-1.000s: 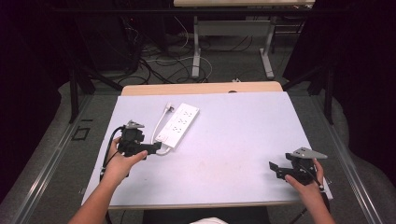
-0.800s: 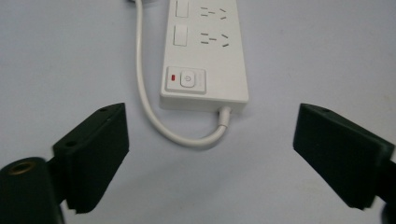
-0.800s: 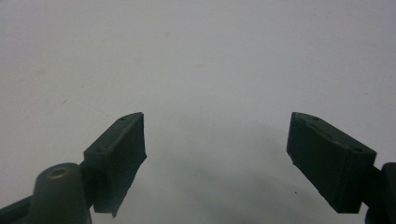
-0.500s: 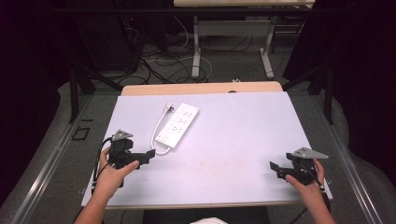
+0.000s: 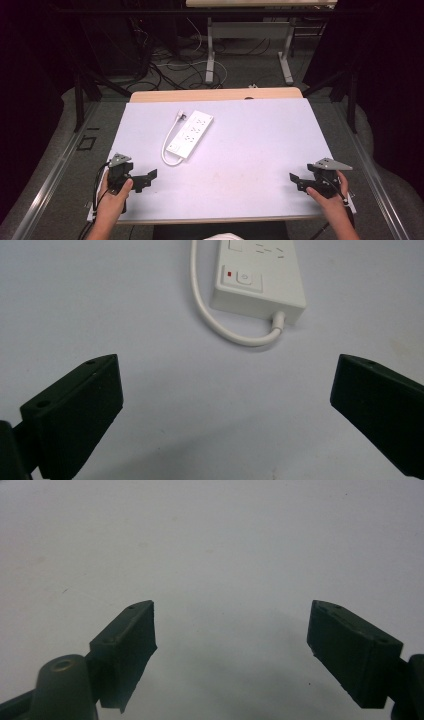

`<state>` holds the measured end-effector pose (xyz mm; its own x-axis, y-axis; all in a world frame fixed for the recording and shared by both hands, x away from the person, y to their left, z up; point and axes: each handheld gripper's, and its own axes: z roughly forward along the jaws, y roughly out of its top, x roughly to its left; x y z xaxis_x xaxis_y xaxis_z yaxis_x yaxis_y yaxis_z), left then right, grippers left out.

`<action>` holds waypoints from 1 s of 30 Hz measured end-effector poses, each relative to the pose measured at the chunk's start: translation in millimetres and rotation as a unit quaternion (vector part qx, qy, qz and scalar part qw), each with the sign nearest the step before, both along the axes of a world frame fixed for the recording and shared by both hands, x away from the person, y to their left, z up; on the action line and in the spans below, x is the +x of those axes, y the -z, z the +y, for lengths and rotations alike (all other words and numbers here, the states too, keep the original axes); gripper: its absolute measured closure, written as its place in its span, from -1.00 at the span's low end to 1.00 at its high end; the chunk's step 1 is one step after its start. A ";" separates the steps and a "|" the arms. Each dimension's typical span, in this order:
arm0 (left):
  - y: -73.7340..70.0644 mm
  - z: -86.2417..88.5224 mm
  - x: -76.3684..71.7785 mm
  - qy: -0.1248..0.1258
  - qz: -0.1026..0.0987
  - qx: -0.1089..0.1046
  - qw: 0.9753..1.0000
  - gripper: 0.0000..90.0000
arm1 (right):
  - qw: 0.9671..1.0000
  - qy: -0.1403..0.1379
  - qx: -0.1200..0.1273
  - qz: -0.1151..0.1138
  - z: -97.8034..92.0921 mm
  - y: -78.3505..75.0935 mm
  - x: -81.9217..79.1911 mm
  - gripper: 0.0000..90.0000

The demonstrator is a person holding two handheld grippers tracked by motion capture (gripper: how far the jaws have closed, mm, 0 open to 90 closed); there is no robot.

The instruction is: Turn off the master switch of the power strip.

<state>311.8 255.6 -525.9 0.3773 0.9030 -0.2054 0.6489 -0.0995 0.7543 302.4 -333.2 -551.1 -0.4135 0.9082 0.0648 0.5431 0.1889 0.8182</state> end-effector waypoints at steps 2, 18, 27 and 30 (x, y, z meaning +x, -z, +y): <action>1.7 2.5 -1.6 -0.003 -0.007 0.002 1.000 -0.99 | 1.000 0.001 0.001 0.000 0.0 0.1 0.1 -0.58; 19.4 23.8 -3.4 -0.030 -0.015 0.015 0.999 -0.99 | 1.000 -0.001 0.003 0.006 -1.2 0.3 -0.3 -0.58; 28.0 35.4 -1.9 -0.048 -0.011 0.008 0.999 -0.98 | 1.000 -0.001 0.001 0.005 -2.1 1.4 0.4 -0.58; 29.6 38.1 -2.1 -0.052 -0.008 0.005 0.999 -0.98 | 1.000 0.000 0.000 0.005 -2.4 1.6 0.5 -0.58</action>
<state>309.7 293.7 -555.5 0.2845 0.9395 -0.1906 0.6439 -0.0400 0.7640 303.0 -335.6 -552.6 -0.4135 0.9078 0.0693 0.5511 0.1890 0.8128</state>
